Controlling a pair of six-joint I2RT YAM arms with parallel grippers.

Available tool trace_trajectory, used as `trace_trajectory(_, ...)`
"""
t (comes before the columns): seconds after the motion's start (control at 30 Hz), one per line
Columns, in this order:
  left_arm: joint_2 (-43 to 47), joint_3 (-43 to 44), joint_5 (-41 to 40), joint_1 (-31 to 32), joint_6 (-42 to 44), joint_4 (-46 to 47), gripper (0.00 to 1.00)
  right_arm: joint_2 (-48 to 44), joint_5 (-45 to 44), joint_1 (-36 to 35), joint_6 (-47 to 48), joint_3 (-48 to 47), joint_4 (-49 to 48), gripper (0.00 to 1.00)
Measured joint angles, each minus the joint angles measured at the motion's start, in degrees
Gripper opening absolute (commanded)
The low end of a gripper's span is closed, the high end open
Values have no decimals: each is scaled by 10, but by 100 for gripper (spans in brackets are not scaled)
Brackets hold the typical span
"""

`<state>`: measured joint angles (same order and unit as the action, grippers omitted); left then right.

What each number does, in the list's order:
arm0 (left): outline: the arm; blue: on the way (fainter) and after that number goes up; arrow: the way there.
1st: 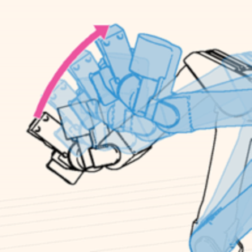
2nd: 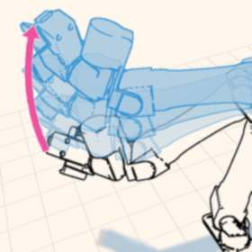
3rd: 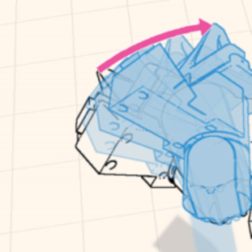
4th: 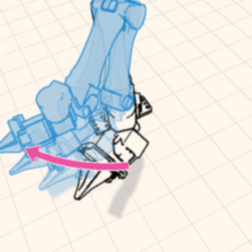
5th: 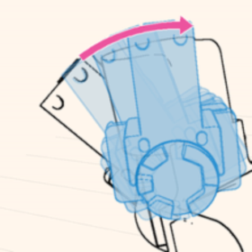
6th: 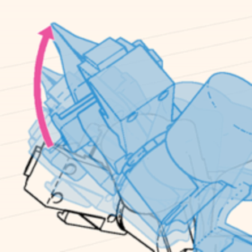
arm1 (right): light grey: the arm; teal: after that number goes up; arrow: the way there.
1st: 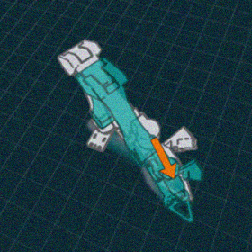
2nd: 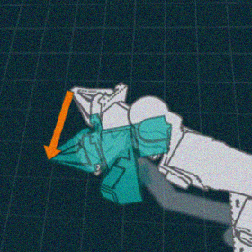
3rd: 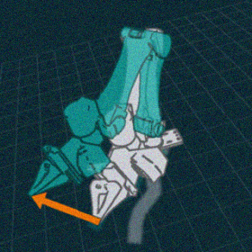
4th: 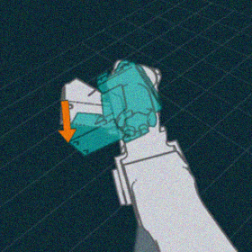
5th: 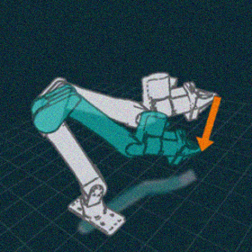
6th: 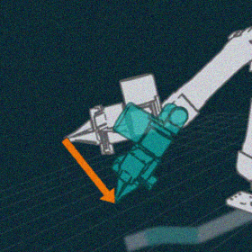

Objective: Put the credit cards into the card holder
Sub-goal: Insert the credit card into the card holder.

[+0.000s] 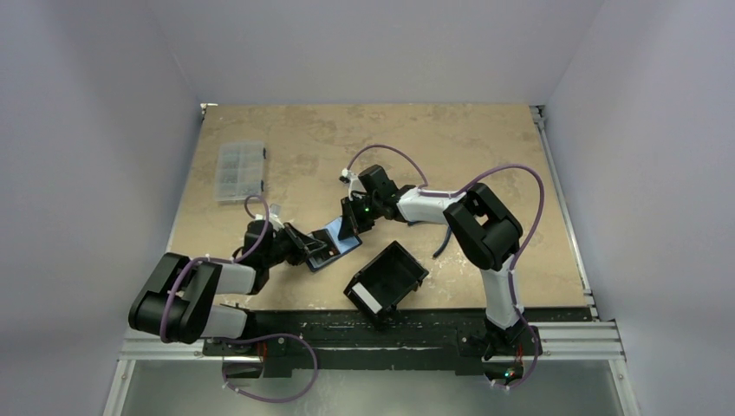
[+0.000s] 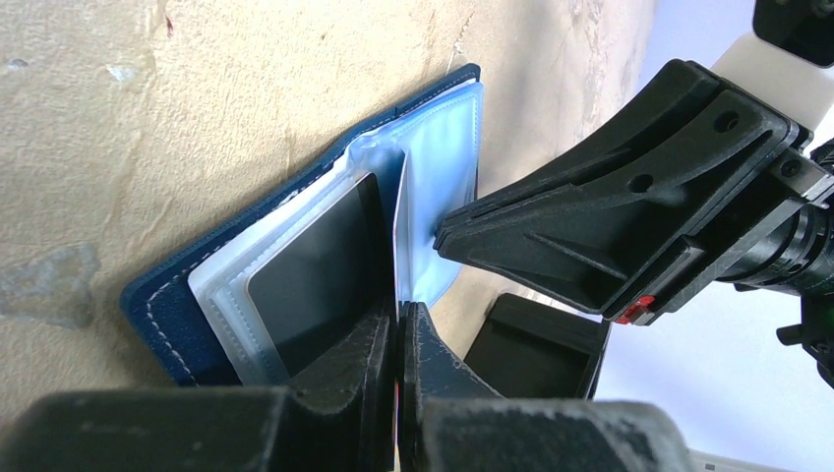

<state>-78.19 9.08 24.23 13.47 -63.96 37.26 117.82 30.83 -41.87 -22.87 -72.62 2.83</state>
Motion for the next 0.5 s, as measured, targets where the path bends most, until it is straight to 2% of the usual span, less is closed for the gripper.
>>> trace_trajectory(0.5,-13,-24,-25,3,-31,61,0,1,2,0,0,0,-2,10)
